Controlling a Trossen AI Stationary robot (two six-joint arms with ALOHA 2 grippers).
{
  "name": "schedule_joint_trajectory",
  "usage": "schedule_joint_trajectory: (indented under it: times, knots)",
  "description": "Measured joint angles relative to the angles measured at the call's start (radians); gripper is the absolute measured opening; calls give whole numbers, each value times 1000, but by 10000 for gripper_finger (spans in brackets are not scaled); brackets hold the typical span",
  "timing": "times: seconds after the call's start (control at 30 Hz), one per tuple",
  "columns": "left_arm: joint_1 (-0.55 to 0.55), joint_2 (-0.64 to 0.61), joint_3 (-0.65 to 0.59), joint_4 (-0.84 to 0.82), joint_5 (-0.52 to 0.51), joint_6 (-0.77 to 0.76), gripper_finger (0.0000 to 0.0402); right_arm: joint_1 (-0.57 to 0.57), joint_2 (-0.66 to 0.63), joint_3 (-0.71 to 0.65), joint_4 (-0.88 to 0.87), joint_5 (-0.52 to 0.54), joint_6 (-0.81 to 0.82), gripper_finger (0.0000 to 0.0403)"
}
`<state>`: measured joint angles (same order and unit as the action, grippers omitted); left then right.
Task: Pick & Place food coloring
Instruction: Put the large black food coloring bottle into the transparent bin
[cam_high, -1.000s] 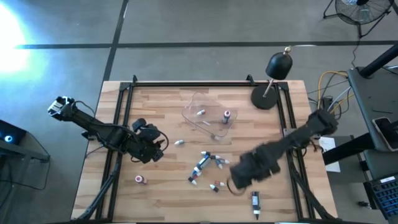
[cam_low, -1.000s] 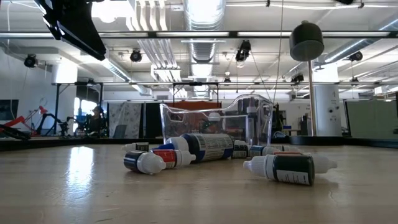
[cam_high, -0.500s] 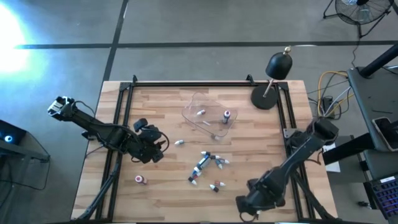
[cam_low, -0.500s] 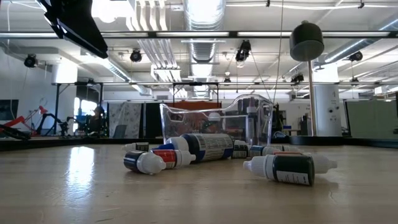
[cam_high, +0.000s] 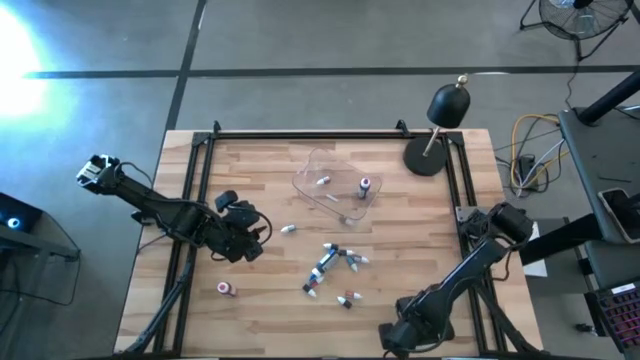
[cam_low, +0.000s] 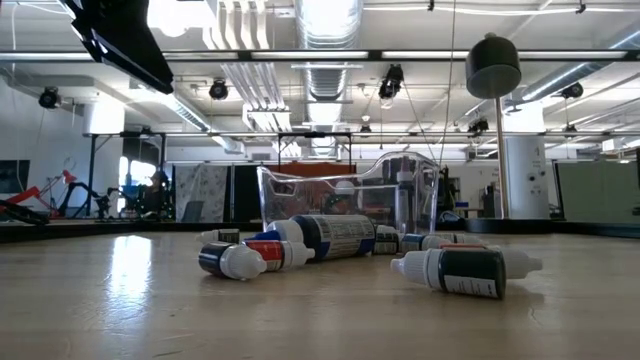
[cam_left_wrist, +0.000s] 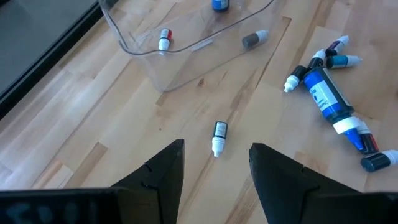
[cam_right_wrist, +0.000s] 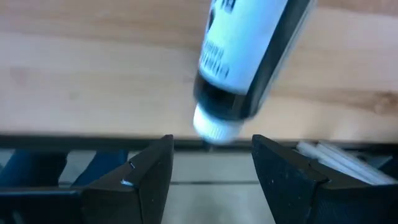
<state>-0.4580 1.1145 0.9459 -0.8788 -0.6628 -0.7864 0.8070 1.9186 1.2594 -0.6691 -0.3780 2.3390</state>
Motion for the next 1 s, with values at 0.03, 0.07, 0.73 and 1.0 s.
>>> schedule_joint_trajectory:
  times: [0.03, 0.07, 0.73, 1.0]
  knots:
    - [0, 0, 0, 2, 0, 0, 156, 0, 8, -1, 0, 0, 0, 210]
    - [0, 0, 0, 2, 0, 0, 156, 0, 16, -1, 3, 0, -2, 210]
    - [0, 0, 0, 4, 0, -6, 156, 0, 56, -2, 16, 3, -19, 106]
    - [0, 0, 0, 21, -5, -6, 156, -46, -43, 14, -167, -155, -262, 110]
